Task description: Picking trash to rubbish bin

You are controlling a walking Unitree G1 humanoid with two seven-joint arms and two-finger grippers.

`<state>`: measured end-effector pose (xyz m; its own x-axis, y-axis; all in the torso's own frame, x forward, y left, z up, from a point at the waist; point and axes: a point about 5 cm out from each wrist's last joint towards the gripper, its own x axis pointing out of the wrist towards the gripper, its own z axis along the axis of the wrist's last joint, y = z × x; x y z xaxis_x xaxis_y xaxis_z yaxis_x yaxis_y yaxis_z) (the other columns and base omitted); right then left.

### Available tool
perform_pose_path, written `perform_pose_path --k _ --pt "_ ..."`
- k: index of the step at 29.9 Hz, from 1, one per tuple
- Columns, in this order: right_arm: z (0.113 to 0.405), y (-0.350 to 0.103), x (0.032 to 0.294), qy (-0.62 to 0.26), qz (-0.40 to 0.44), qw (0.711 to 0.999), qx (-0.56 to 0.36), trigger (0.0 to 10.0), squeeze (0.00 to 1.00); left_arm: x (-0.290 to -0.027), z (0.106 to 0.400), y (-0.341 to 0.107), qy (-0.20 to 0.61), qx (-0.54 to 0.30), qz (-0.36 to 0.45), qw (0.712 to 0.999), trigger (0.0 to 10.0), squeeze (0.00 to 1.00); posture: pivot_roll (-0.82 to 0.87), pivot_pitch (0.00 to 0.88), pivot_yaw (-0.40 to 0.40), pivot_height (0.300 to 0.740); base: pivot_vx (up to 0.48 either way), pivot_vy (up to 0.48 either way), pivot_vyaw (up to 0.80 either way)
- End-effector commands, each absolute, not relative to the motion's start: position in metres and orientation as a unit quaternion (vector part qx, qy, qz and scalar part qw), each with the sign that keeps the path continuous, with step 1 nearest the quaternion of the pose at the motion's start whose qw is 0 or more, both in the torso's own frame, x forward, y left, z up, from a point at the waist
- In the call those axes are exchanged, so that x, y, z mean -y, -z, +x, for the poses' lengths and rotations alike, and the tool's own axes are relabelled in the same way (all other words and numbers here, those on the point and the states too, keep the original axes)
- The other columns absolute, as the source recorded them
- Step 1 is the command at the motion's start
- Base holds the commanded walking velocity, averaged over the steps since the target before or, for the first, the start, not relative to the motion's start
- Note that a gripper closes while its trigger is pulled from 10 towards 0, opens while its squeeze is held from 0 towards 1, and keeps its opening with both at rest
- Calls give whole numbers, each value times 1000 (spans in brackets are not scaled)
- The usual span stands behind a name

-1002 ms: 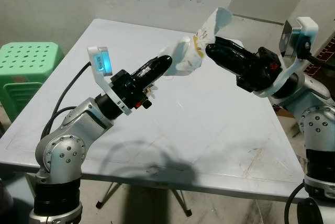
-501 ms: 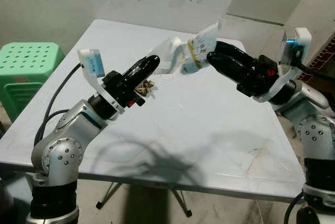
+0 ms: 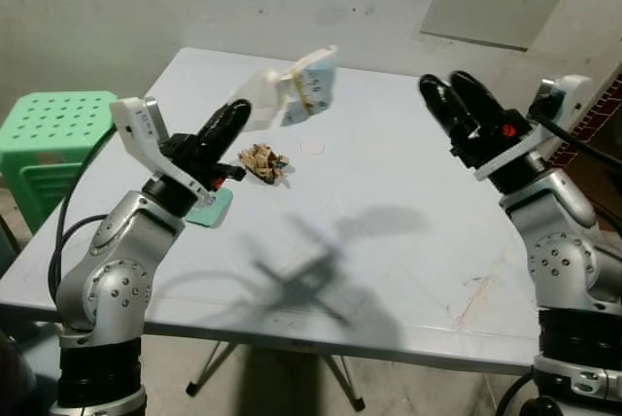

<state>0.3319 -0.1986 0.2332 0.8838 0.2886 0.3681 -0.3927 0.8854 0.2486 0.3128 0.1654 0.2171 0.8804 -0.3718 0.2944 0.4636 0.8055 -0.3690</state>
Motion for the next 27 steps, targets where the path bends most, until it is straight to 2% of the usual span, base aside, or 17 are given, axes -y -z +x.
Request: perform_pose_path --k 1,5,8,17,18,24,25,26,27 --pt "333 -228 207 -136 152 966 159 10000 1000 -162 318 -215 204 100 -199 953 0 0 73 7 -77 740 0 0 0" --pt "334 -218 207 -99 148 973 147 10000 1000 -161 322 -210 187 93 -192 959 0 0 71 3 -73 740 0 0 0" --pt "334 -208 205 -63 118 981 140 10000 1000 -157 326 -203 159 82 -150 972 0 0 69 6 -68 740 0 0 0" --pt "335 -184 195 -62 88 989 103 10000 1000 -167 340 -189 74 60 -40 995 0 0 60 37 -57 740 0 0 0" --pt "333 -178 193 -51 80 991 94 10000 1000 -170 343 -188 56 56 -20 997 10000 0 63 37 -58 740 0 0 0" --pt "326 -168 185 -51 73 992 88 10000 1000 -175 342 -184 19 54 4 998 10000 0 59 24 -50 740 0 0 0" --pt "323 -164 183 -49 67 993 88 10000 941 -174 337 -181 11 65 11 998 10000 0 57 19 -51 740 0 0 0" --pt "322 -164 182 -49 64 993 90 10000 941 -173 336 -180 10 68 14 998 10000 0 57 19 -51 740 0 0 0" --pt "321 -163 180 -50 68 992 92 10000 63 -171 335 -177 14 68 17 997 10000 0 55 14 -52 740 0 0 0"
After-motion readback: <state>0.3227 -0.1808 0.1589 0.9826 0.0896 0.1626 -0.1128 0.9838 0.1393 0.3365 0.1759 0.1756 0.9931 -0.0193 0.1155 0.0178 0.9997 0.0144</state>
